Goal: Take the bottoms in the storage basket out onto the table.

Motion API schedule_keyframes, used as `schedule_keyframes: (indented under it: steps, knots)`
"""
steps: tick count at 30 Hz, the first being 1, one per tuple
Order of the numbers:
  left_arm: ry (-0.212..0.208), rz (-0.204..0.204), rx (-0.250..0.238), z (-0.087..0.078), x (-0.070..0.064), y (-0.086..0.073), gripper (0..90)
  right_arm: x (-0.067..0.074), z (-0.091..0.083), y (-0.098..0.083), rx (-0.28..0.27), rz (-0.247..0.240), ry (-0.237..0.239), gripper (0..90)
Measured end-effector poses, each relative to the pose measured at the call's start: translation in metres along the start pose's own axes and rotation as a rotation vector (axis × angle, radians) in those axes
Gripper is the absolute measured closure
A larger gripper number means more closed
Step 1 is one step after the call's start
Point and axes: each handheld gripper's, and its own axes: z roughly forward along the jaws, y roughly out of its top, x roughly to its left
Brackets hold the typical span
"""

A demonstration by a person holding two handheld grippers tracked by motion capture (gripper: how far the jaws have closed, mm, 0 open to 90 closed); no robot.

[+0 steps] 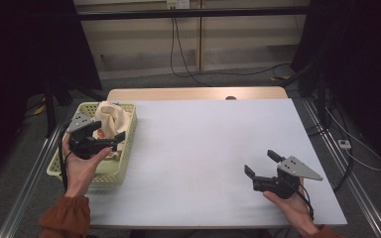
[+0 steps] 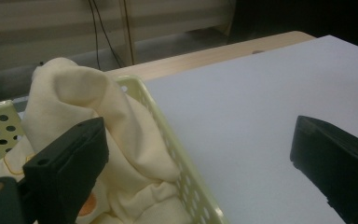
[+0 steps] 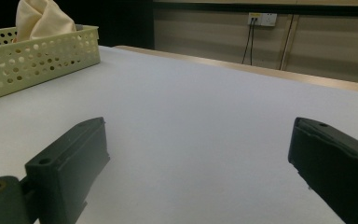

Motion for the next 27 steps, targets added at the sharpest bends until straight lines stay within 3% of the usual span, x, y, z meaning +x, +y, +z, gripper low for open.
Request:
schedule_keyframes:
  steps: [3, 13, 23, 27]
  knots:
    - [0.014, 0.016, 0.024, 0.003, 0.003, 0.001, 4.4, 0.000, 0.000, 0.000, -0.001, 0.002, 0.002, 4.4]
    - [0.021, -0.022, 0.046, 0.016, 0.016, 0.006, 4.2, 0.001, 0.002, 0.000, 0.004, -0.003, 0.009, 4.5]
    - [0.087, -0.038, 0.070, 0.030, 0.035, 0.011, 4.3, 0.005, -0.003, 0.001, 0.006, -0.013, -0.004, 4.4]
    - [0.098, -0.067, 0.115, 0.037, 0.041, 0.012, 4.1, 0.005, -0.002, 0.000, 0.014, -0.013, -0.007, 4.4]
